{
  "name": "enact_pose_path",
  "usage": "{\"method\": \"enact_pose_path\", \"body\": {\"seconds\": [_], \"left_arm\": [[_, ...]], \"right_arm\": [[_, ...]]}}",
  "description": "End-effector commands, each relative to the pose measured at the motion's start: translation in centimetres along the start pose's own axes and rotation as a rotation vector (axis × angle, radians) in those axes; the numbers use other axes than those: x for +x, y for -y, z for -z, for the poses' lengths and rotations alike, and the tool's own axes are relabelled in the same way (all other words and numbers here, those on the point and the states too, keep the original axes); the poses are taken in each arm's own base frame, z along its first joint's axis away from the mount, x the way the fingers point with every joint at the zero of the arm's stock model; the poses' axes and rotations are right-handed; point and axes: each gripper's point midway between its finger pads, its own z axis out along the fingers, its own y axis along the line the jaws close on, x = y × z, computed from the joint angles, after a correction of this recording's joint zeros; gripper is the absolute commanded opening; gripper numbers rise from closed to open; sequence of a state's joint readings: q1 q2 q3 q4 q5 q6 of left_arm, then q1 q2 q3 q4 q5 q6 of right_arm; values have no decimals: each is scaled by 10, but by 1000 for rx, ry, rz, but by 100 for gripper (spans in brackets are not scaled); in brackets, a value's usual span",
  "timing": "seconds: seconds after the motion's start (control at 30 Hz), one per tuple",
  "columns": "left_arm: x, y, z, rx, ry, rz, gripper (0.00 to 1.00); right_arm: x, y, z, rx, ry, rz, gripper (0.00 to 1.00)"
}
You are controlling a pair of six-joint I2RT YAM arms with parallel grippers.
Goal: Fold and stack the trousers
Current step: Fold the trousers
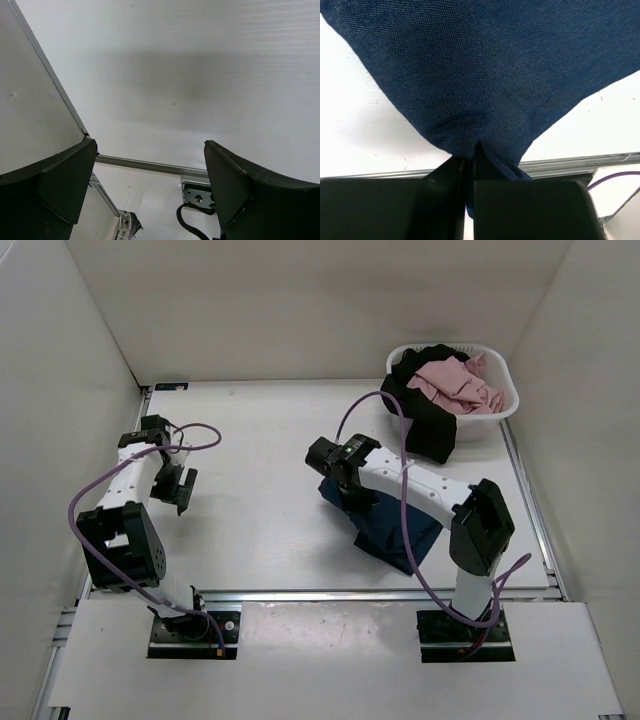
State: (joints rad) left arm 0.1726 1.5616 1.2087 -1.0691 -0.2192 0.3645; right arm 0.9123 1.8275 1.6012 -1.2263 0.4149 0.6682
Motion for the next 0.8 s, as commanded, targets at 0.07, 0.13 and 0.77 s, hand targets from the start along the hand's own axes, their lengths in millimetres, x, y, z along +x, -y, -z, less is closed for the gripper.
{"method": "enact_pose_path", "body": {"seconds": [0.07,0.13,0.77], "left_arm": [[-8,6,16,43,76,5,100],[-23,17,30,105,129,-16,100],[-23,383,180,388,909,-1380,100]], "right_arm": [[-26,2,30,-85,147,-69,0],[-40,0,36,-116,167,-90,0],[-82,110,16,-370,132,-483,0]]}}
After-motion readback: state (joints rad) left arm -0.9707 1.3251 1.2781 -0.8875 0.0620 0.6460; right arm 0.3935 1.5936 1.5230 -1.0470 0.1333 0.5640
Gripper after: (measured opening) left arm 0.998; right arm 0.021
